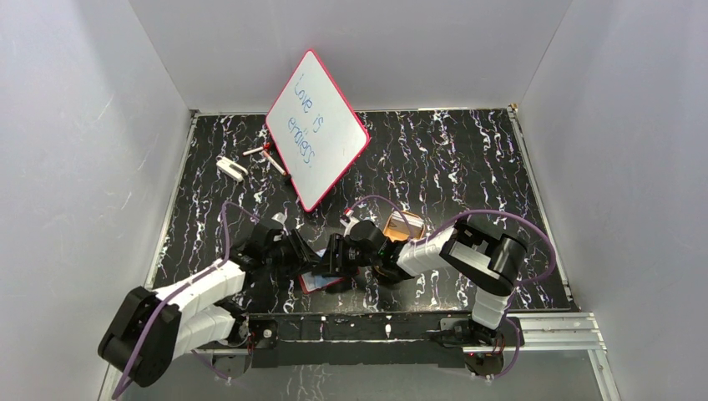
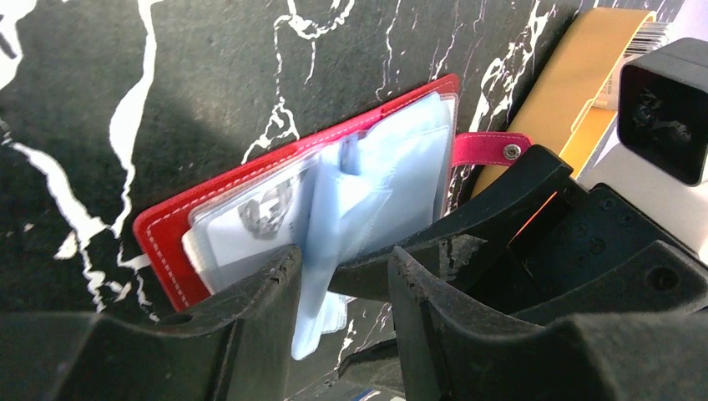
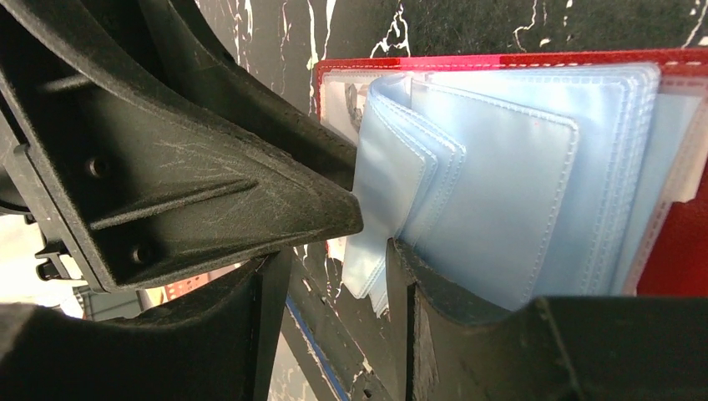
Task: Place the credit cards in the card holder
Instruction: Turn over the card slot in the card holder.
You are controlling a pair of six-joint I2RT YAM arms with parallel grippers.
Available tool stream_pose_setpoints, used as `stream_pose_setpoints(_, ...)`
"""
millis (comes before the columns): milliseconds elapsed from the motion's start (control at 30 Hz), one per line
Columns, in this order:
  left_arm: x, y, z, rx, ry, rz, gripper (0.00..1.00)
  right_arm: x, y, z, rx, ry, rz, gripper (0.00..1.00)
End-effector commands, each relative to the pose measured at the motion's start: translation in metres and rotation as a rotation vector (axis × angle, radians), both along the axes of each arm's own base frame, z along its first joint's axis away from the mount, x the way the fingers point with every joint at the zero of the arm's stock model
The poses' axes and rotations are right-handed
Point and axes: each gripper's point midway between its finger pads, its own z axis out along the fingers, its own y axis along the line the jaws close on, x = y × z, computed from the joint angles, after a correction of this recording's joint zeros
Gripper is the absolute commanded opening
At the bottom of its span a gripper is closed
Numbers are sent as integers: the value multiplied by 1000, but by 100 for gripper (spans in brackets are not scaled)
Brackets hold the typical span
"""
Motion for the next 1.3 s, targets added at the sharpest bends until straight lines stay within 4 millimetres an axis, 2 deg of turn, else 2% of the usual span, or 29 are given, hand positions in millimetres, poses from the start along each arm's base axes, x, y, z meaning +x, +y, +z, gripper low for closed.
stream_pose_setpoints(0, -22, 7, -22, 66, 87, -70, 43, 10, 7, 8, 35, -38, -25, 54)
stream_pose_setpoints(100, -21, 7, -26, 80, 97, -82, 43, 7, 10, 8, 32, -41, 3, 52)
stream_pose_setpoints(200, -24, 8, -33, 107, 130, -95, 36, 7, 12, 8, 35, -45, 16, 51)
stream_pose_setpoints(300, -25, 10, -37, 126, 141, -97, 23, 6, 13, 9, 36, -47, 28, 50)
stream_pose_setpoints(433, -23, 14, -37, 147, 132, -82, 0, 5, 13, 16, 45, -62, 40, 50)
stream_pose_setpoints(600, -22, 17, -38, 159, 126, -63, 0, 7, 9, 38, 33, -111, 47, 53)
stream_pose_setpoints(767, -22, 16, -39, 148, 131, -59, 0, 24, -13, 52, -47, -191, -25, 56)
stream_pose_setpoints(867, -23, 15, -39, 140, 130, -53, 0, 28, -19, 50, -45, -182, -24, 57)
stream_pose_setpoints(1000, -22, 15, -38, 135, 125, -48, 0, 23, -12, 46, -26, -164, 13, 56)
stream_pose_setpoints(1267, -21, 14, -34, 121, 114, -42, 0, 20, -3, 25, -34, -111, 44, 56)
